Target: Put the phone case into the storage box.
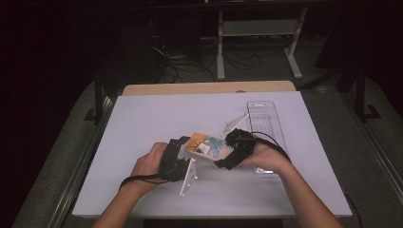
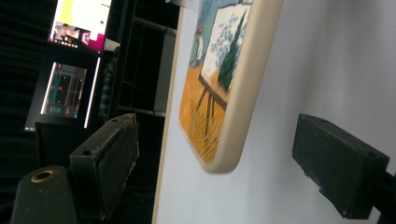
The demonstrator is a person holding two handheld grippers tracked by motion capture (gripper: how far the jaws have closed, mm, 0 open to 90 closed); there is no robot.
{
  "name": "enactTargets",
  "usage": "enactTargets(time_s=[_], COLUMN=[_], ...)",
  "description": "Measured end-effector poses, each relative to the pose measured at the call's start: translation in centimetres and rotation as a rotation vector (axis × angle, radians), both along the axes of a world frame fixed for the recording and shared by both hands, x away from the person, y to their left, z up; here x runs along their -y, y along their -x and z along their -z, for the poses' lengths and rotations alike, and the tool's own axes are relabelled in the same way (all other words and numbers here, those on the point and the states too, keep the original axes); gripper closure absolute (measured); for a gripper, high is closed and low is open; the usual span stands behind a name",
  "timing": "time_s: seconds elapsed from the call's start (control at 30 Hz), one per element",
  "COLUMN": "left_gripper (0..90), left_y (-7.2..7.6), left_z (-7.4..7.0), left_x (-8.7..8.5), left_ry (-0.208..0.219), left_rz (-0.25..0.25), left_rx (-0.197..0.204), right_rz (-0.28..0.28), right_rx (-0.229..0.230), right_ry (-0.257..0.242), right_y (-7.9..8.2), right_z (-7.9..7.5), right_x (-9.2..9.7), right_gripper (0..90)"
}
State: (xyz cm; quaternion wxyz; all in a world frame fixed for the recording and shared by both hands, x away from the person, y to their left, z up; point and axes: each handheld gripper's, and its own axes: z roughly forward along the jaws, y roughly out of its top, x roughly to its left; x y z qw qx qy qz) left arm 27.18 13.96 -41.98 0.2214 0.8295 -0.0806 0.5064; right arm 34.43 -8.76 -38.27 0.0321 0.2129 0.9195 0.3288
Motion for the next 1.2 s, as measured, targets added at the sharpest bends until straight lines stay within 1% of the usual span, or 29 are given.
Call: enactTargets(time_s=[0.13,0.17,0.27,0.3,0.33,0.4,0.47,0.5,0.57,0.7,0.83,0.97,1.0,1.07,1.1,1.13,1.17,1.2], left_gripper=[16.5,17.6,19.3,19.6,20.2,21.4,23.1,23.9,26.1,29.8,34.8,37.9,39.2,40.7,42.1,42.9,44.1,45.1], left_y=[0.2,0.3,0.4,0.4,0.5,0.5,0.6,0.7,0.8,0.8,0.9,1.0,1.0,1.1,1.1,1.2,1.2,1.2], left_z=[0.3,0.3,0.4,0.5,0.6,0.7,0.9,0.9,1.0,1.1,1.2,1.4,1.5,1.6,1.5,1.5,1.6,1.6], left_x=[0.3,0.4,0.6,0.6,0.7,0.8,1.0,1.0,1.2,1.3,1.4,1.6,1.7,1.8,1.8,1.8,1.9,1.9], left_ry=[-0.021,-0.021,-0.029,-0.034,-0.036,-0.039,-0.042,-0.046,-0.053,-0.05,-0.056,-0.058,-0.06,-0.066,-0.08,-0.081,-0.062,-0.061], left_rz=[0.01,0.016,0.021,0.022,0.022,0.026,0.034,0.033,0.029,0.025,0.021,0.025,0.024,0.023,0.018,0.017,0.023,0.023], left_rx=[0.038,0.049,0.063,0.074,0.093,0.097,0.118,0.123,0.147,0.164,0.192,0.198,0.2,0.209,0.217,0.22,0.22,0.225], right_rz=[-0.004,-0.006,-0.009,-0.01,-0.012,-0.012,-0.016,-0.019,-0.016,-0.021,-0.016,-0.018,-0.022,-0.017,-0.016,-0.018,-0.017,-0.018], right_rx=[-0.007,-0.008,-0.007,-0.007,-0.005,-0.006,-0.006,-0.005,-0.01,-0.006,-0.009,-0.007,-0.002,-0.008,-0.009,-0.008,-0.008,-0.008], right_ry=[-0.006,-0.006,-0.009,-0.008,-0.007,-0.01,-0.013,-0.012,-0.009,-0.011,-0.012,-0.012,-0.015,-0.015,-0.014,-0.014,-0.014,-0.014], right_y=[0.1,0.1,0.0,0.0,0.0,0.0,0.0,0.0,0.1,0.1,0.1,0.0,0.0,0.1,0.1,0.1,0.1,0.1], right_z=[0.0,0.0,0.1,0.1,0.1,0.1,0.2,0.2,0.2,0.2,0.1,0.1,0.1,0.1,0.1,0.1,0.1,0.1], right_x=[-0.3,-0.3,-0.5,-0.6,-0.6,-0.7,-0.8,-0.9,-1.0,-1.1,-1.2,-1.2,-1.2,-1.3,-1.3,-1.3,-1.3,-1.3], right_gripper=[9.2,9.2,9.2,9.2,9.2,9.2,9.2,9.2,9.2,9.2,9.2,9.2,9.2,9.2,9.2,9.2,9.2,9.2])
